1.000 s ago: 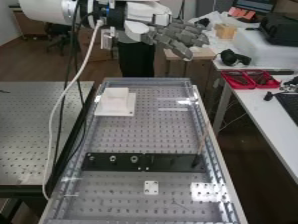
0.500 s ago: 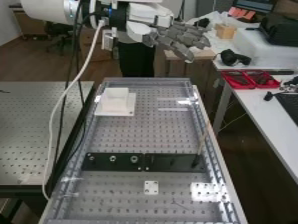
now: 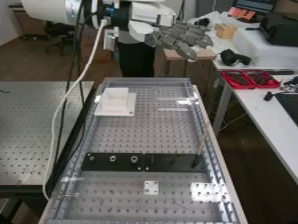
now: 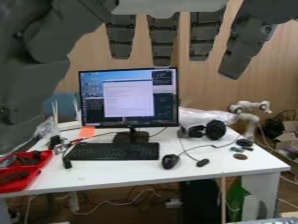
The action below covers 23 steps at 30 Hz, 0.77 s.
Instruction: Grab the paper clip and place it in the clear container
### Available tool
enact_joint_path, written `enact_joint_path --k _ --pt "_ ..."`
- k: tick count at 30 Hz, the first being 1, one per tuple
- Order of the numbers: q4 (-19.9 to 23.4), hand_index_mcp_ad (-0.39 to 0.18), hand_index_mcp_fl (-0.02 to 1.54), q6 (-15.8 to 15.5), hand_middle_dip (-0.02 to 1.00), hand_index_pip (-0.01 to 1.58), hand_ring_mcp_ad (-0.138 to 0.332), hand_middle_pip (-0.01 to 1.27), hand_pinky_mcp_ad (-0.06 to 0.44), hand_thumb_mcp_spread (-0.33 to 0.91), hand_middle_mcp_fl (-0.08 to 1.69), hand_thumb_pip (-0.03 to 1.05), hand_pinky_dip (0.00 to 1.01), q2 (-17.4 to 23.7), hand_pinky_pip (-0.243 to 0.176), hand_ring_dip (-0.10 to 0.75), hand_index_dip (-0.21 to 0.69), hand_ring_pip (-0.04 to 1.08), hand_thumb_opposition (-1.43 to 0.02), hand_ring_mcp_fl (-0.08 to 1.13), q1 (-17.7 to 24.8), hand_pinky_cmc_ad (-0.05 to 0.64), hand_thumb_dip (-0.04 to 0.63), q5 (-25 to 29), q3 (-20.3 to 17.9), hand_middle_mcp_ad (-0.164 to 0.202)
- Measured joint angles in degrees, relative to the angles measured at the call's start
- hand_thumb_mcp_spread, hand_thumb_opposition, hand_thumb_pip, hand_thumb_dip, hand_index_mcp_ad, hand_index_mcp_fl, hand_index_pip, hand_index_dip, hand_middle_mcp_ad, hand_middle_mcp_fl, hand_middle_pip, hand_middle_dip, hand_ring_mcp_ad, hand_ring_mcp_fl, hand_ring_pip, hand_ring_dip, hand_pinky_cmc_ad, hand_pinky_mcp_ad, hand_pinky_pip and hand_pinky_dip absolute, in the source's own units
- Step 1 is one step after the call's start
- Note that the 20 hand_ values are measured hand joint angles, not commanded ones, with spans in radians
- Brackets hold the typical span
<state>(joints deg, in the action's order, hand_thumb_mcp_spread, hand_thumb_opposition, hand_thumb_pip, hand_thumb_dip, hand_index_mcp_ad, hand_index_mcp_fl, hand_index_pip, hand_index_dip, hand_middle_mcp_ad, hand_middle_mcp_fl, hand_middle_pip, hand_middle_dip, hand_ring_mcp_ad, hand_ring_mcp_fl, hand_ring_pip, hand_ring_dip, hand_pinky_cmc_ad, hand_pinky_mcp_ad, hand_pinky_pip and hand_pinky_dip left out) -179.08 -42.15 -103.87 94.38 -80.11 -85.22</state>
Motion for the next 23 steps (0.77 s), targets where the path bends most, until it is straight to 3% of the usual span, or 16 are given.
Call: enact_joint_path --k 23 --pt "0.23 -0.154 0.08 0.33 0.24 0.11 0.192 0.13 0.295 0.16 0.01 0.47 0.39 -1.09 -0.122 0.002 -0.127 0.1 -0.69 0.0 -0.7 0.431 0.037 -1.31 0.8 0.075"
